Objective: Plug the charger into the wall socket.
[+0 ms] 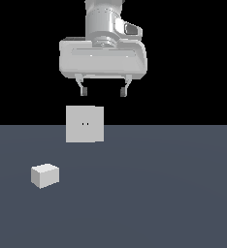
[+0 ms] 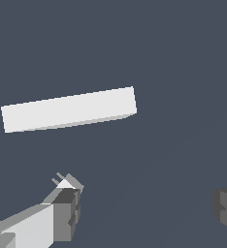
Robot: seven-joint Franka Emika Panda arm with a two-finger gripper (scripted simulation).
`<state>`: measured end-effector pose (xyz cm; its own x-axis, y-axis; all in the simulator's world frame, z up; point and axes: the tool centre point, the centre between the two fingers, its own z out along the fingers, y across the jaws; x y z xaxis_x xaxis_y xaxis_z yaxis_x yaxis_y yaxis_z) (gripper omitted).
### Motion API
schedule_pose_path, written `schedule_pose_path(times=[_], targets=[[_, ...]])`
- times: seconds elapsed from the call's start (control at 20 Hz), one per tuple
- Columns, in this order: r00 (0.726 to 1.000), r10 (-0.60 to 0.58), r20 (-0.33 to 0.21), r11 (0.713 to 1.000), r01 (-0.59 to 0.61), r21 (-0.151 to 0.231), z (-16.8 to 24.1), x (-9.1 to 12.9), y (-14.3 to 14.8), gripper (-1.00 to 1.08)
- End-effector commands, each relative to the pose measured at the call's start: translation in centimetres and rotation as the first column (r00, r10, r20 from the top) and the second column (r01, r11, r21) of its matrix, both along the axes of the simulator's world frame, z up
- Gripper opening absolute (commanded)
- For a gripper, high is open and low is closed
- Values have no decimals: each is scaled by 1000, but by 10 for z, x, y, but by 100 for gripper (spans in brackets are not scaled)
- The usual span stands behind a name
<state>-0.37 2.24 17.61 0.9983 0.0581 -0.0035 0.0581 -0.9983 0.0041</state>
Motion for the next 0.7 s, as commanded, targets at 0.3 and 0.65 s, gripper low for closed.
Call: schedule_pose_path(times=[0.3,0.65], targets=[[1000,30,7,1000,-30,3,-4,-2,4,100],[990,138,32,990,-138,14,-18,-9,20,100]])
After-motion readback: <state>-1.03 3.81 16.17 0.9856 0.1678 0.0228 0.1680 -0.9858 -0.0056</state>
